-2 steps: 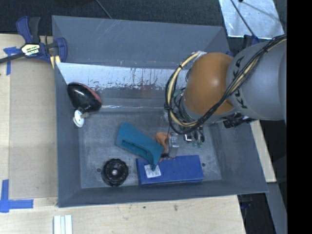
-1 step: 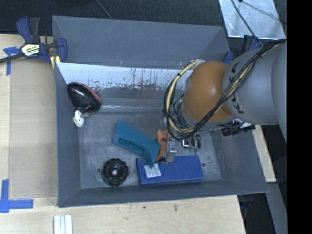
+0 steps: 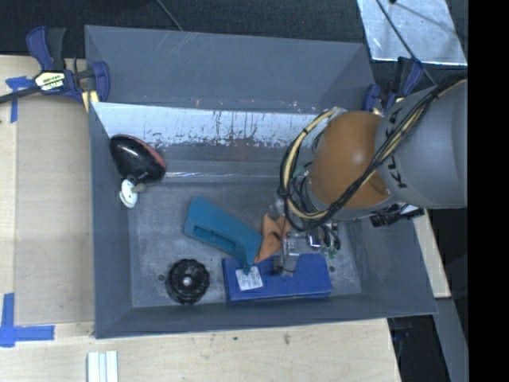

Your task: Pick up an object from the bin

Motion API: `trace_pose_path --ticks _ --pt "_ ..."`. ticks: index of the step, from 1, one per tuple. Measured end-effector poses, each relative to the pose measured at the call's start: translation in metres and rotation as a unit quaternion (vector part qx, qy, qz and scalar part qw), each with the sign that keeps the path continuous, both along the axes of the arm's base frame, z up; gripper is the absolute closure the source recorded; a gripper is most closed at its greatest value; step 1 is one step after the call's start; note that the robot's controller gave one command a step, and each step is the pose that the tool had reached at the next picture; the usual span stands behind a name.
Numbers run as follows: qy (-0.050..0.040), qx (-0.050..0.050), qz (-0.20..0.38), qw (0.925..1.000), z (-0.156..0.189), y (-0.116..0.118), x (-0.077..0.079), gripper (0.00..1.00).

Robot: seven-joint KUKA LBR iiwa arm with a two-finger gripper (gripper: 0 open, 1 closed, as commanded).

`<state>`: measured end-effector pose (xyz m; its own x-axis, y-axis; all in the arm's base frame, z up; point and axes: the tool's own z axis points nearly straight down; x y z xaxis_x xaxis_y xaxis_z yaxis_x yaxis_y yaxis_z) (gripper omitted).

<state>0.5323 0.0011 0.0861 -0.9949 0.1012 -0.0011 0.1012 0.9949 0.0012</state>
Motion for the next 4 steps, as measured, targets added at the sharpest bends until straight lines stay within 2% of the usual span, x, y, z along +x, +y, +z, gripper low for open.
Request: trace_pose_path --ticks 1,2,3,4 --pt "-0.0045 -0.001 -0.128 0.9918 -0.013 0.018 0.019 1.00" --pt "-0.0045 -0.001 -0.128 0.9918 -0.013 0.018 0.019 1.00" --pt "-0.0004 -0.001 -0.117 0.9932 0.058 0.027 0.010 1.00" --pt "-0.0004 -0.001 -0.117 0.9932 0.058 0.027 0.010 1.00"
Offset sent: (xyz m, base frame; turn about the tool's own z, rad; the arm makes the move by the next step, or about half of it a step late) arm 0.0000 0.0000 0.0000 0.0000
